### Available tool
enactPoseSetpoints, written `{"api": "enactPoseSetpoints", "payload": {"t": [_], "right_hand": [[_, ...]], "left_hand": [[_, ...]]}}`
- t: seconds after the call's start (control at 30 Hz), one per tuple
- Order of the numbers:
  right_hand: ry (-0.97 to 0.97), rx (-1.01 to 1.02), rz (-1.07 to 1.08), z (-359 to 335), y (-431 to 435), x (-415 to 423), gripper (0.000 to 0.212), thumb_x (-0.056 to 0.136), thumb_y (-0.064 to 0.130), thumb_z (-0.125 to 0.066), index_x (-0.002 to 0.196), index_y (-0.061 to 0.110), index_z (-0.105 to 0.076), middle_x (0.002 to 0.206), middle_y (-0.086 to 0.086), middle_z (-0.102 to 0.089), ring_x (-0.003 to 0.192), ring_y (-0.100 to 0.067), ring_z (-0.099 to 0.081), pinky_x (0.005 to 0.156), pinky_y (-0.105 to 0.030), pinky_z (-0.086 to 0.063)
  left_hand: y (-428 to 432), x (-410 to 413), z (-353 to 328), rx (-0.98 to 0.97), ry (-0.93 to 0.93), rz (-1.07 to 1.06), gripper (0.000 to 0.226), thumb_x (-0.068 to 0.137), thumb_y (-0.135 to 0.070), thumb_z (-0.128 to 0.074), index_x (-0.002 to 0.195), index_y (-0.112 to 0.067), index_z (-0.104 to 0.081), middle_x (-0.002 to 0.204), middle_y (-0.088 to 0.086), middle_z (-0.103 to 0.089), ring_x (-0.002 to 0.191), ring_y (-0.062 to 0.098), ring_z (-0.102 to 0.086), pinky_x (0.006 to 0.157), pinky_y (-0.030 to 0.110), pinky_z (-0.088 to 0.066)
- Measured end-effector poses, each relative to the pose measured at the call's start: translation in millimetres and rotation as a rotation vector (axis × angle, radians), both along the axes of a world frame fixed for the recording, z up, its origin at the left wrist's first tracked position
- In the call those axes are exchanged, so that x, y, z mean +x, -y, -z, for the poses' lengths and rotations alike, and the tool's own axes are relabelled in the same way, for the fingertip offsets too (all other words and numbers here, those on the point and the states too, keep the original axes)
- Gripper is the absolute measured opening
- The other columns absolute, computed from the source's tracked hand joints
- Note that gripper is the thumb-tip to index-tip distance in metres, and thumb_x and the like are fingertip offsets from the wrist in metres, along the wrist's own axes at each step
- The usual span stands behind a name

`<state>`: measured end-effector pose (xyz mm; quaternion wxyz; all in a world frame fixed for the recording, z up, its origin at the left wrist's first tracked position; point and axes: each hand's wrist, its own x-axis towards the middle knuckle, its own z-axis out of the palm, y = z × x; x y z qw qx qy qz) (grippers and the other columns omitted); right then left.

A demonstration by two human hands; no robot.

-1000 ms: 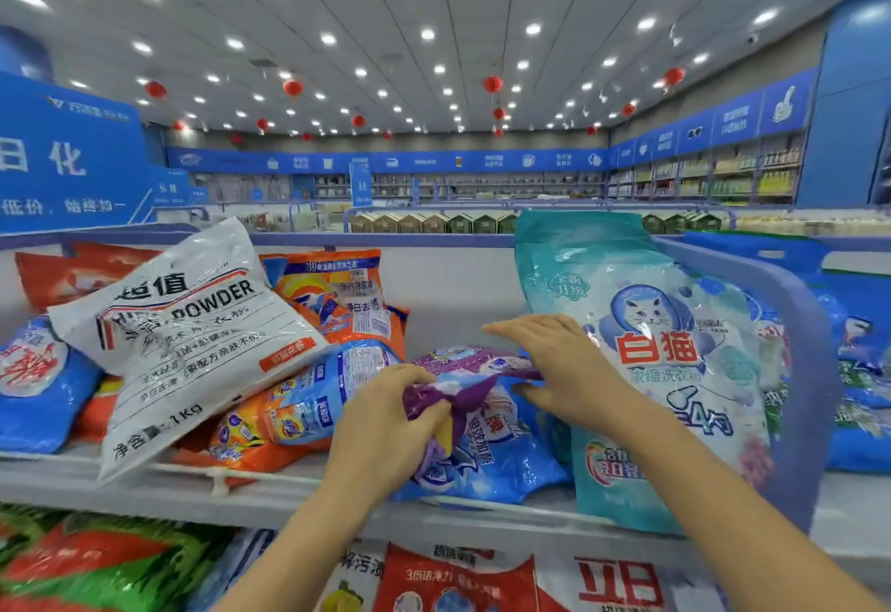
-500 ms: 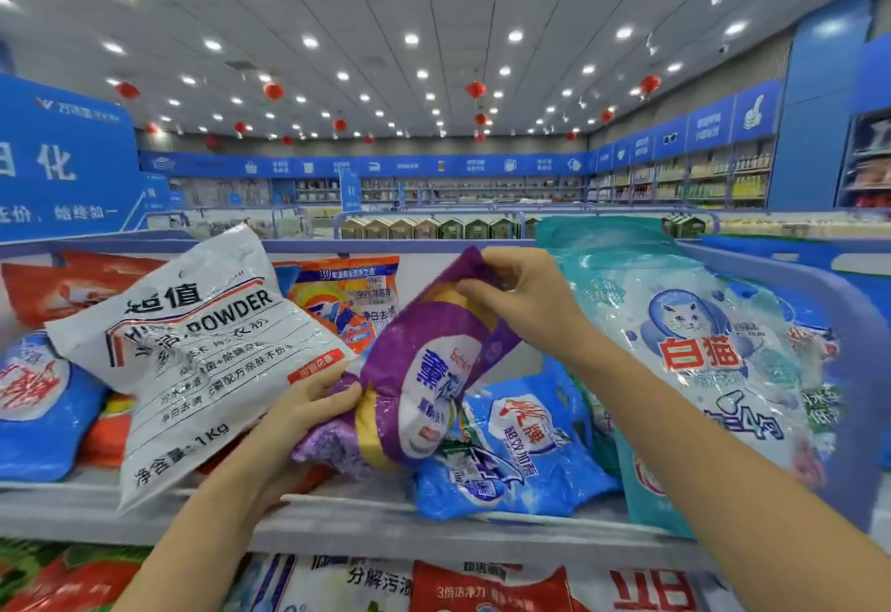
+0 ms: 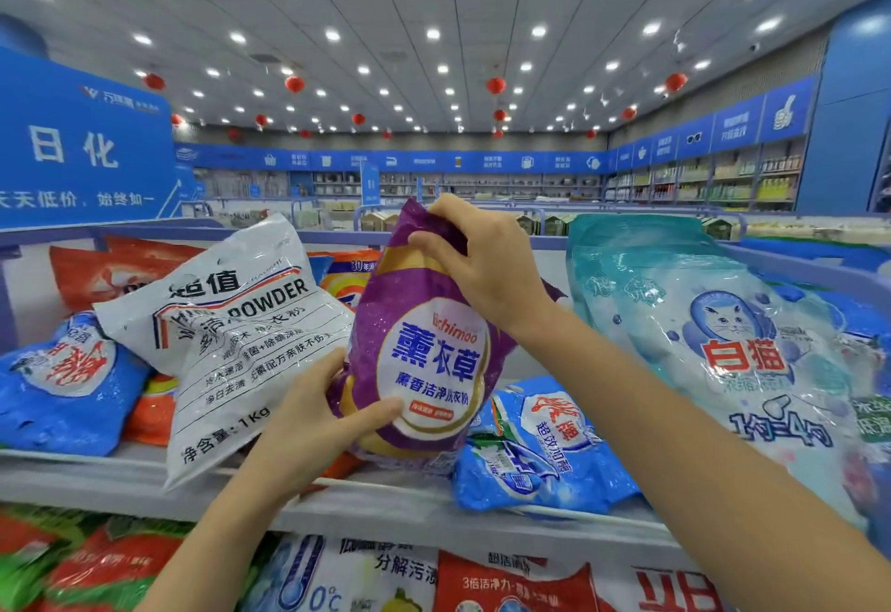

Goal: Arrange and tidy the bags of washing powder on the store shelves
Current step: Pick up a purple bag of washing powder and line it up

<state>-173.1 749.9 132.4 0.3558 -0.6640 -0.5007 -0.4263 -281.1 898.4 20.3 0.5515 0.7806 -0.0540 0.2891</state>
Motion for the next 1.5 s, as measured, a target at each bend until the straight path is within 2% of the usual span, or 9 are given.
{"api": "enactPoseSetpoints", "payload": {"t": [0.23,0.33,0.53,0.83,0.97,1.1,1.17,1.3,1.5], "right_hand": [[0.119,0.091,-0.014,0,-10,-7,0.045,0.1,0.035,-0.029,0.076,0.004,-0.05,0.051,0.005,-0.037,0.04,-0.014,-0.032,0.043,-0.023,-0.018],[0.116,0.125,-0.017,-5,-20,-10,0.026,0.097,0.013,-0.041,0.073,0.007,-0.049,0.048,0.004,-0.034,0.038,-0.014,-0.03,0.041,-0.024,-0.019],[0.204,0.175,-0.009,-24,-39,-25,0.025,0.093,0.011,-0.05,0.072,0.0,-0.057,0.046,-0.002,-0.045,0.037,-0.016,-0.038,0.04,-0.028,-0.028],[0.108,-0.031,0.128,-37,-38,-30,0.028,0.097,0.032,-0.047,0.092,0.011,-0.065,0.069,0.002,-0.06,0.065,-0.014,-0.053,0.063,-0.029,-0.04],[0.084,0.067,0.121,-31,-3,-21,0.03,0.093,0.035,-0.051,0.108,0.011,-0.06,0.092,0.003,-0.059,0.089,-0.011,-0.048,0.082,-0.026,-0.031],[-0.468,0.004,0.017,-13,38,-9,0.042,0.091,0.038,-0.057,0.124,0.013,-0.049,0.107,0.001,-0.057,0.094,-0.014,-0.054,0.082,-0.027,-0.043],[-0.71,0.002,-0.184,0,54,-6,0.03,0.095,0.034,-0.05,0.108,0.008,-0.059,0.092,-0.001,-0.065,0.078,-0.013,-0.061,0.071,-0.028,-0.05],[-0.743,0.232,-0.234,23,90,-7,0.042,0.099,0.027,-0.044,0.082,-0.008,-0.061,0.067,-0.002,-0.065,0.055,-0.007,-0.056,0.053,-0.018,-0.049],[-0.801,0.375,-0.137,36,164,-9,0.039,0.098,0.03,-0.046,0.066,0.013,-0.062,0.055,0.009,-0.065,0.049,-0.003,-0.053,0.051,-0.015,-0.044]], "left_hand": [[-9,-4,8,0.05,0.091,-0.019,0.047,0.066,-0.033,-0.077,0.109,-0.026,-0.06,0.098,-0.013,-0.073,0.087,0.007,-0.071,0.065,0.016,-0.055],[-14,-10,12,0.069,0.126,-0.038,0.054,0.067,-0.041,-0.083,0.114,-0.033,-0.057,0.104,-0.016,-0.071,0.093,0.004,-0.069,0.07,0.014,-0.054],[-24,-23,11,0.005,0.11,0.027,0.089,0.036,-0.062,-0.086,0.111,-0.025,-0.059,0.101,-0.01,-0.074,0.09,0.006,-0.07,0.068,0.012,-0.052],[-22,-31,14,-0.034,0.03,0.014,0.022,0.068,-0.039,-0.08,0.088,-0.032,-0.074,0.087,-0.001,-0.076,0.082,0.014,-0.073,0.068,0.013,-0.052],[-16,-29,22,-0.249,0.037,0.028,0.019,0.072,-0.032,-0.078,0.091,-0.033,-0.075,0.094,0.003,-0.076,0.089,0.019,-0.072,0.072,0.021,-0.055],[-9,-25,20,-0.369,0.046,0.084,0.03,0.065,-0.04,-0.081,0.094,-0.033,-0.075,0.099,0.005,-0.075,0.094,0.022,-0.071,0.076,0.026,-0.057],[1,-20,19,-0.333,0.044,0.137,0.043,0.057,-0.052,-0.081,0.096,-0.036,-0.074,0.101,0.003,-0.075,0.096,0.021,-0.071,0.079,0.027,-0.056],[29,-8,28,-0.293,-0.025,0.203,0.063,0.043,-0.067,-0.083,0.096,-0.033,-0.074,0.102,0.004,-0.075,0.098,0.022,-0.07,0.089,0.038,-0.048],[81,18,37,-0.169,-0.177,0.246,0.071,0.043,-0.06,-0.074,0.095,-0.013,-0.069,0.09,0.007,-0.075,0.09,0.021,-0.071,0.072,0.024,-0.054]]}}
